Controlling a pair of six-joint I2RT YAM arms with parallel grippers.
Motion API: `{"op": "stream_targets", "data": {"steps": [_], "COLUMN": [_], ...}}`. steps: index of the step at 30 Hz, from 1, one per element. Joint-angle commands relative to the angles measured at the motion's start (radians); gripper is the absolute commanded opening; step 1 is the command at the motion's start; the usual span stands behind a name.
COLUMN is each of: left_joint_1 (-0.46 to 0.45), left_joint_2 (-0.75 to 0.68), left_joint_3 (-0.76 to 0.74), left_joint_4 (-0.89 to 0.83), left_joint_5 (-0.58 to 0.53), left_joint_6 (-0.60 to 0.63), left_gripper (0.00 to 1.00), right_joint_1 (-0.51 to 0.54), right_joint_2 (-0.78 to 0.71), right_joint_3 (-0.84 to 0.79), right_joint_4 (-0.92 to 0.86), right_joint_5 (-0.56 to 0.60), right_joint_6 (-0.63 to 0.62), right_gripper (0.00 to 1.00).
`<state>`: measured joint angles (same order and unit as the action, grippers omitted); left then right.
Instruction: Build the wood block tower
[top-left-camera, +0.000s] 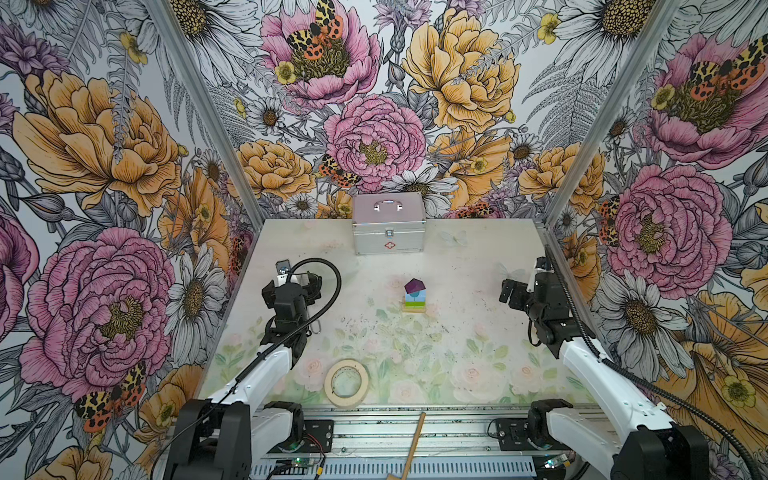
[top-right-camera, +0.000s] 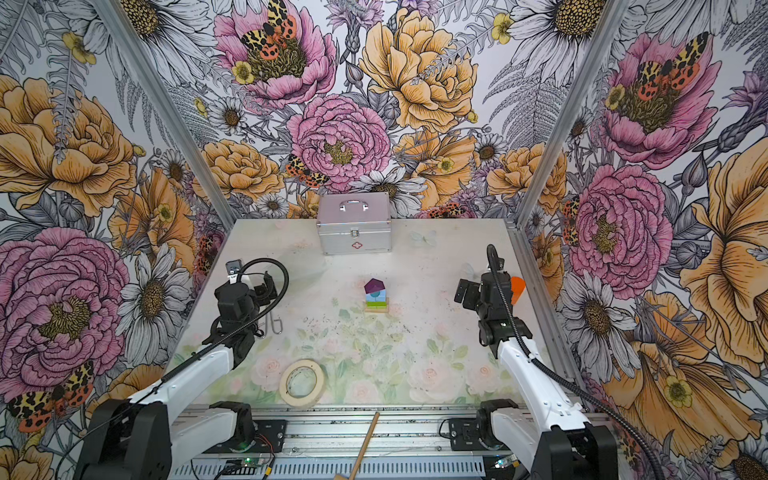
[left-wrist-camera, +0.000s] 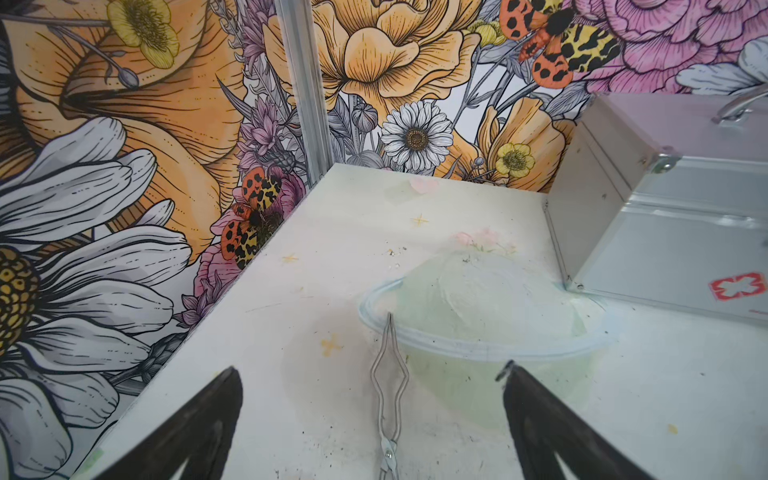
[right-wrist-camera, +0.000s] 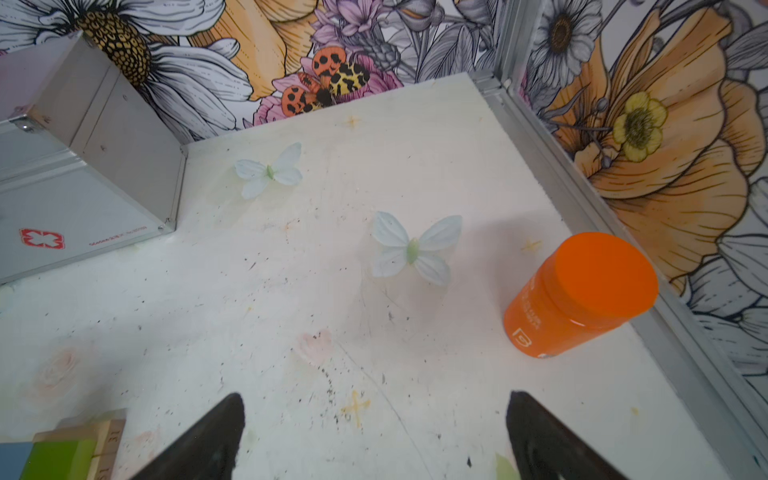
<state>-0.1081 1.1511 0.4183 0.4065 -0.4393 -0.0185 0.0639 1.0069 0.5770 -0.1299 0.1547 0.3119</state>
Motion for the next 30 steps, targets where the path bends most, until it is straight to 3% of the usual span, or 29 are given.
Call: {"op": "stream_targets", "data": {"steps": [1, 7, 12, 14, 18, 21, 30], "left_joint_1": [0.010, 0.000, 0.002, 0.018, 0.019, 0.033, 0.091], "left_joint_2": [0.077, 0.213, 0.358, 0.323, 0.437, 0.401, 0.401], "left_joint_3": [-0.030, -0.084, -0.099, -0.097, -0.137, -0.114, -0.046], "left_joint_4": [0.214, 0.446, 0.645, 0.578, 0.784, 0.676, 0.545], "left_joint_5": [0.012, 0.034, 0.085, 0.109, 0.163, 0.199, 0.219], "left_joint_6": [0.028, 0.052, 0.096, 0.070, 0.100, 0.084, 0.016], "left_gripper": [0.99, 0.99, 0.99, 0.99, 0.99, 0.99, 0.99], "right_joint_1": [-0.007, -0.007, -0.007, -0.005, -0.006, -0.003, -0.066], "right_joint_2": [0.004, 0.080, 0.231, 0.297, 0.437, 0.546, 0.529], "right_joint_3": [-0.059, -0.198, -0.281, -0.272, -0.251, -0.279, -0.186], "right_joint_4": [0.290, 0.586, 0.853, 0.920, 1.042, 1.209, 0.995], "right_joint_5": [0.084, 0.126, 0.125, 0.116, 0.084, 0.075, 0.015], "right_joint_6": [-0.068, -0.162, -0.216, -0.232, -0.274, -0.292, -0.223], "right_gripper": [1.00, 1.00, 1.00, 1.00, 1.00, 1.00, 1.00]}}
